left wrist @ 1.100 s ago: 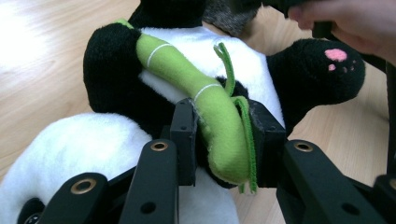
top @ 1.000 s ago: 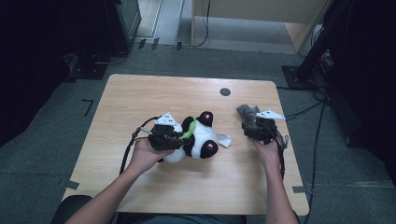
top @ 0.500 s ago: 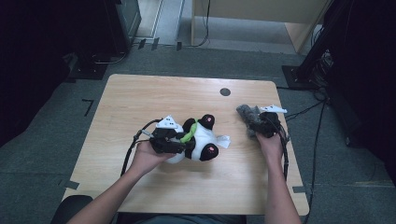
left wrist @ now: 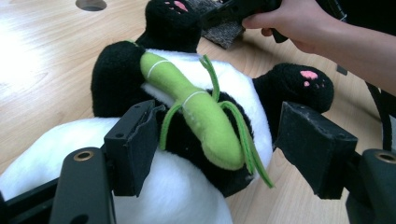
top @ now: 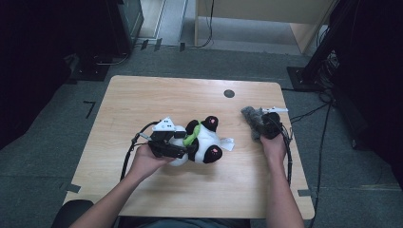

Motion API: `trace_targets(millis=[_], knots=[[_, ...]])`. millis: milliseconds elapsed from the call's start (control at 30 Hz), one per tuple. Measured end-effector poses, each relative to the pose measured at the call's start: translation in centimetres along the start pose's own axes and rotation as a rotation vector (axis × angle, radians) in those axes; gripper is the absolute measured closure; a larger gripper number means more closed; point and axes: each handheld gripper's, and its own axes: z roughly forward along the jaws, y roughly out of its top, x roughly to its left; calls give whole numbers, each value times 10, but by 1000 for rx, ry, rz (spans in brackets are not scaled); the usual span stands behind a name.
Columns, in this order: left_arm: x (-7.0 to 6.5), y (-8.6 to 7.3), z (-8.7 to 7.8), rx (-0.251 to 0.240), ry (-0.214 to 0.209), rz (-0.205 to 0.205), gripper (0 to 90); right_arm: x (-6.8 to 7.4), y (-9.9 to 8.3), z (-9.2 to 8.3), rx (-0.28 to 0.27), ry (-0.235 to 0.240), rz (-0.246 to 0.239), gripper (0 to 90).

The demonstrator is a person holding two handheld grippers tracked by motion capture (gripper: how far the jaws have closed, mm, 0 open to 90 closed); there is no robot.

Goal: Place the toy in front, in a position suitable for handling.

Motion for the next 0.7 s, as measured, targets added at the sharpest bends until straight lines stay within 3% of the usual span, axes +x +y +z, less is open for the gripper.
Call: trace_targets(millis=[133, 333, 700], knots=[[0, 0, -7, -12, -4, -9, 276, -3, 0, 0, 5, 13, 15, 689], [3, -6, -19, -30, 45, 7, 259, -2, 2, 1, 17, 13, 7, 717], [24, -26, -44, -65, 127, -59, 250, 0, 8, -1, 6, 31, 39, 742]])
